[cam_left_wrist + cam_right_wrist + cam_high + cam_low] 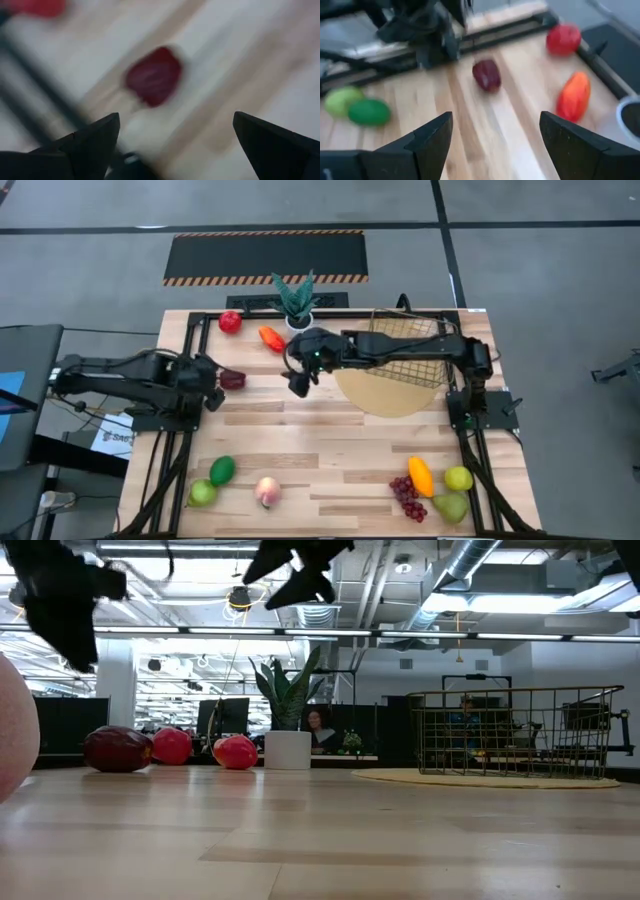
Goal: Build produce basket
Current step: Put the dark red apple into the wire basket
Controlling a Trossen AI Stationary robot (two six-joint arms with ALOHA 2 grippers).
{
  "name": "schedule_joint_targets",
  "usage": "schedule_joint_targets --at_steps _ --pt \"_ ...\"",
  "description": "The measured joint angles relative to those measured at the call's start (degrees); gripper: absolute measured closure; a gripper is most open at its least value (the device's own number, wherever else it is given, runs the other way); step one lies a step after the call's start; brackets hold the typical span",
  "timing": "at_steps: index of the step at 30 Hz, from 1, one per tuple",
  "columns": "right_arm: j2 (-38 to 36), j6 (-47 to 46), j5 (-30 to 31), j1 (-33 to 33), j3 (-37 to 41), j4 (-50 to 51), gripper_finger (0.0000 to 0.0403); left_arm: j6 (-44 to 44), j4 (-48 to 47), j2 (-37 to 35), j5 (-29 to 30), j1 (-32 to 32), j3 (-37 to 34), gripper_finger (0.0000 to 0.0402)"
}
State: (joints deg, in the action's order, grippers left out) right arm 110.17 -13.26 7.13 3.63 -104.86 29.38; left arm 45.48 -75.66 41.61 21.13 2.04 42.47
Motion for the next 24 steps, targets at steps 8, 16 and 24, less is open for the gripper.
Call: schedule_joint_targets --at_steps 8,16,24 --pt "-1.79 0.09 0.05 0.28 -0.37 -1.24 0.0085 1.69 7.55 1.95 3.64 -4.36 -3.40 0.0024" --pt "-2.25 -0.20 0.09 0.17 -0.35 0.85 0.0085 4.20 10.32 9.90 6.12 -14.09 -4.90 0.0047" --pt "-2.25 -0.22 0.09 0.14 -0.31 4.25 0.0085 0.54 12.77 21.02 2.18 -21.71 -4.62 0.0061"
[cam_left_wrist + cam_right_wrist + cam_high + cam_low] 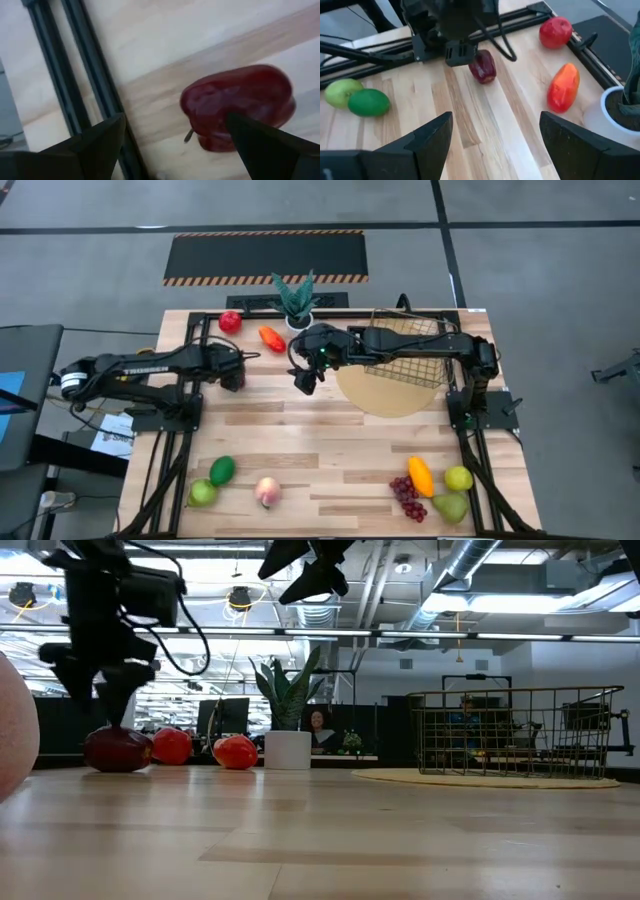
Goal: Build produce basket
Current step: Put the dark red apple into the wire basket
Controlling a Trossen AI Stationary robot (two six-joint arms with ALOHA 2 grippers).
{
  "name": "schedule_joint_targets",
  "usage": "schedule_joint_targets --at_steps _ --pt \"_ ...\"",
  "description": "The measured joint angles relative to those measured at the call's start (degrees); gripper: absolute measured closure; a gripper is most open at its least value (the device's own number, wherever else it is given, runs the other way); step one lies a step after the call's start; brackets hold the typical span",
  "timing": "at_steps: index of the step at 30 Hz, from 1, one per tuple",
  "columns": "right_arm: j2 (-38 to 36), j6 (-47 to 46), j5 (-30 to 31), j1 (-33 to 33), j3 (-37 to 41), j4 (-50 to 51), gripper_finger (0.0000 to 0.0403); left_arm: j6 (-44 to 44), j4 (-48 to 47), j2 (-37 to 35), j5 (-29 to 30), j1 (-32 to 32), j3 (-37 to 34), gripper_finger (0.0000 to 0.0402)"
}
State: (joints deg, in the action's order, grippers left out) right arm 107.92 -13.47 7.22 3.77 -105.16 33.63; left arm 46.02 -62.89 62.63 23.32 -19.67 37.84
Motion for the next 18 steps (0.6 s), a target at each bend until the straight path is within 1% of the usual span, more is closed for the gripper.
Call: schedule_joint_targets --at_steps 3,7,8,11,15,18 --pt "0.00 0.00 0.02 0.00 0.00 0.70 0.0085 -0.25 2.23 2.60 -3.77 -2.20 0.23 0.0061" --pt "0.00 -0.04 0.07 -0.30 0.00 1.85 0.0085 3.10 5.89 3.62 -7.92 -2.86 0.22 0.0061" --pt "0.00 -0.04 0.07 -0.36 0.00 2.22 0.0085 3.79 7.73 3.45 -9.86 -2.84 0.10 0.0061" --pt "0.00 0.04 0.07 -0.63 0.00 2.80 0.0085 4.13 14.92 1.93 -19.32 -2.11 -0.29 0.0061" --pt "0.00 0.80 0.07 -0.79 0.00 3.78 0.0085 6.94 25.70 0.65 -26.93 0.17 -0.31 0.0061" --pt "0.00 2.20 0.07 -0.79 0.00 4.89 0.0085 8.68 31.34 0.87 -33.69 2.37 -0.47 0.0061"
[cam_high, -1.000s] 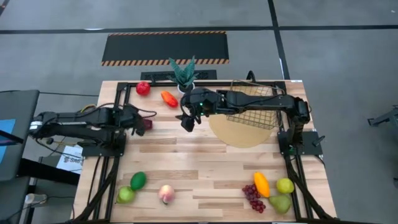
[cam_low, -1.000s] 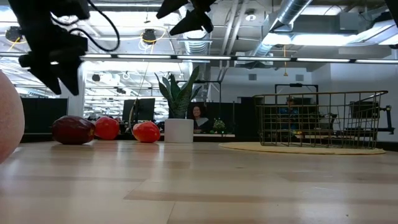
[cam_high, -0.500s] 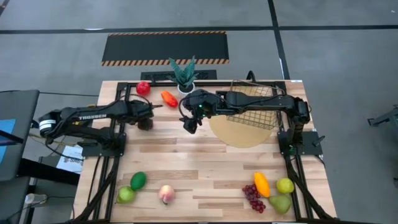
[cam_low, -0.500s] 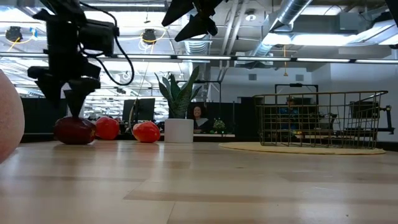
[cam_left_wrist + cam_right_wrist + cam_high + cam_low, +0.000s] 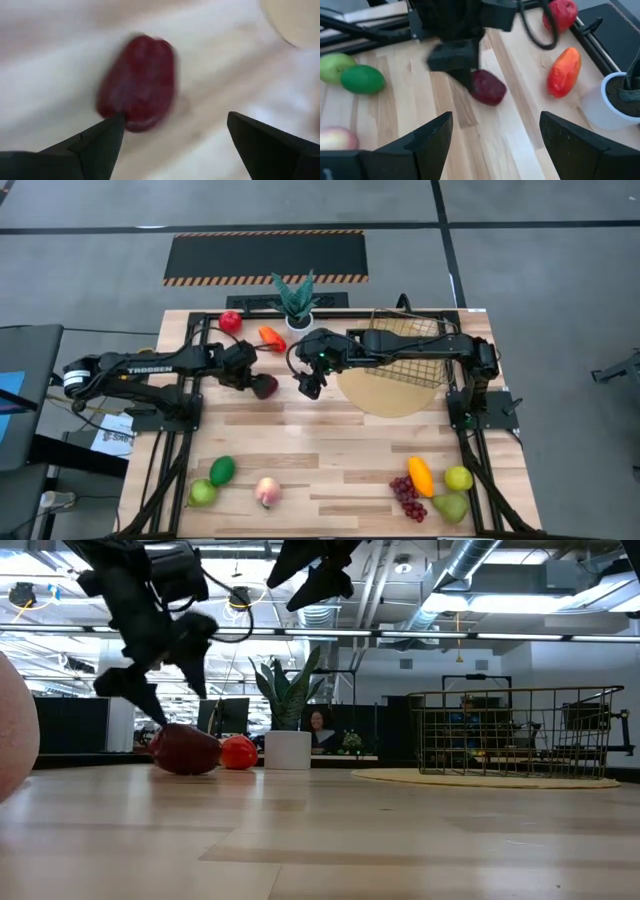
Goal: Build produce basket
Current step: Put the dark red apple into the wire basket
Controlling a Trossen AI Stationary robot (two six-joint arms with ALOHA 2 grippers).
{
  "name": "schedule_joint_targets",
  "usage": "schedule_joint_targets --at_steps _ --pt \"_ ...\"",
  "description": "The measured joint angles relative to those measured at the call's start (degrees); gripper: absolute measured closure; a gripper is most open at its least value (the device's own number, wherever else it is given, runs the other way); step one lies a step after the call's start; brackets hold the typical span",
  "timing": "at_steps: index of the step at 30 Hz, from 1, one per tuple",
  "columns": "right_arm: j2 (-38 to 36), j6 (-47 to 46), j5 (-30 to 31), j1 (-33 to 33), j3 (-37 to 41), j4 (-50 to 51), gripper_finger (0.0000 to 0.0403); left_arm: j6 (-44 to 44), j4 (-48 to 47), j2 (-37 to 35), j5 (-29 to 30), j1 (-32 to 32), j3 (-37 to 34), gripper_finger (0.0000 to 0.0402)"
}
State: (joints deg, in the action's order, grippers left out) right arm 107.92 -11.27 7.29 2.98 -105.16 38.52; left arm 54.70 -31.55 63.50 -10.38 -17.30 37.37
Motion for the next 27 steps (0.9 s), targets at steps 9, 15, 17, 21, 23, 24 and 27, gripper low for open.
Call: schedule_joint_targets --at_steps 9,15,17,21,23,24,27 --pt "1.14 4.75 0.00 0.44 0.13 1.14 0.0085 1.24 -15.62 -6.75 5.29 5.99 11.88 0.0061" --pt "1.03 4.70 0.04 0.55 0.11 -1.16 0.0085 5.39 -25.49 -9.13 21.92 8.65 11.89 0.0061" --pt "1.01 4.04 0.02 0.48 0.11 -1.52 0.0085 4.69 -19.89 -7.90 22.19 8.50 8.62 0.0061" --pt "1.01 2.42 0.01 0.37 0.11 -1.06 0.0085 4.52 -9.63 -4.09 21.92 8.53 2.77 0.0061" --pt "0.92 2.30 0.02 0.17 0.11 -0.92 0.0085 3.56 -4.43 -1.84 22.76 8.51 0.55 0.0061" --pt "0.87 2.28 0.03 0.04 0.11 -0.66 0.0085 3.02 -1.64 -0.83 22.76 8.47 -0.09 0.0061" --pt "0.70 1.89 0.04 -0.27 0.09 -0.39 0.0085 3.04 4.98 3.33 17.93 8.49 -1.53 0.0061"
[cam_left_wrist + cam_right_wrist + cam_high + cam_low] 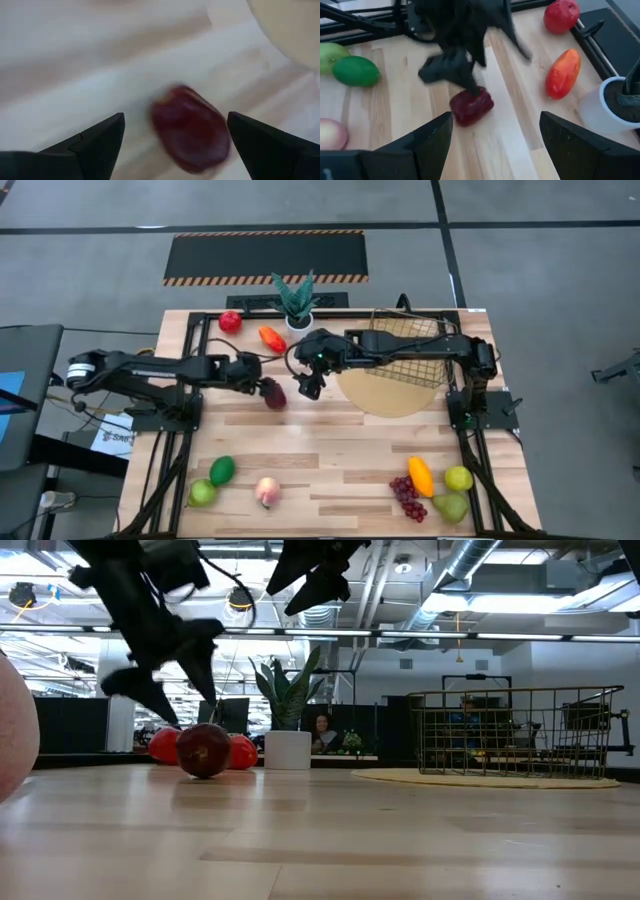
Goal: Build produce basket
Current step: Put the dark red apple into the wire basket
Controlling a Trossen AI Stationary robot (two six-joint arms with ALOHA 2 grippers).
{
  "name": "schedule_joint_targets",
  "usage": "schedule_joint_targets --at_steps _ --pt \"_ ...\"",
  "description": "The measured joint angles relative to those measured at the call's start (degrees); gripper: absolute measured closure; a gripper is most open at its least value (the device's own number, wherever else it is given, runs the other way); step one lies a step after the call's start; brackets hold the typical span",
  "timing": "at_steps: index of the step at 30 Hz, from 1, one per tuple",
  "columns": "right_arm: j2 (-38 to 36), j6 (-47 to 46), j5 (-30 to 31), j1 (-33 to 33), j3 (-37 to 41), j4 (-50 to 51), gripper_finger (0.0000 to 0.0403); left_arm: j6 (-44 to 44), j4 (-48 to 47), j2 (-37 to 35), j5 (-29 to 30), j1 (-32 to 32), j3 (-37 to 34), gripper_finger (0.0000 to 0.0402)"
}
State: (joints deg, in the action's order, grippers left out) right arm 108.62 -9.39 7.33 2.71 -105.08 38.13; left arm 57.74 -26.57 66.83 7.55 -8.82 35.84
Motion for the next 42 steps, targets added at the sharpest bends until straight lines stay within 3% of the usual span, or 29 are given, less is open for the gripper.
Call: schedule_joint_targets --at_steps 11,17,22,28,32,37,42 --pt "-0.03 -1.22 -0.02 -2.00 -0.04 4.69 0.0085 2.01 26.71 10.97 -13.87 3.08 -0.92 0.0061" --pt "0.09 -1.19 0.00 -2.88 0.06 12.63 0.0085 -2.38 13.86 6.16 -16.22 1.83 4.04 0.0061" --pt "0.61 0.99 -0.39 -2.97 3.95 16.01 0.0085 -4.03 0.22 -2.22 -11.49 2.16 7.93 0.0061" --pt "0.21 12.09 -6.09 -3.99 7.24 23.09 0.0085 -3.49 -2.17 -9.83 -5.74 2.62 8.19 0.0061" --pt "-0.95 12.00 -11.23 -5.48 11.09 28.37 0.0085 -3.10 -3.66 -12.06 -3.09 3.53 8.19 0.0061" --pt "-9.45 6.61 -11.61 -9.16 19.34 24.99 0.0085 -2.37 -5.49 -12.62 -0.60 5.76 8.19 0.0060" --pt "-18.62 4.26 -9.41 -13.54 30.60 10.87 0.0085 -2.41 -5.56 -12.62 1.96 7.86 8.19 0.0055"
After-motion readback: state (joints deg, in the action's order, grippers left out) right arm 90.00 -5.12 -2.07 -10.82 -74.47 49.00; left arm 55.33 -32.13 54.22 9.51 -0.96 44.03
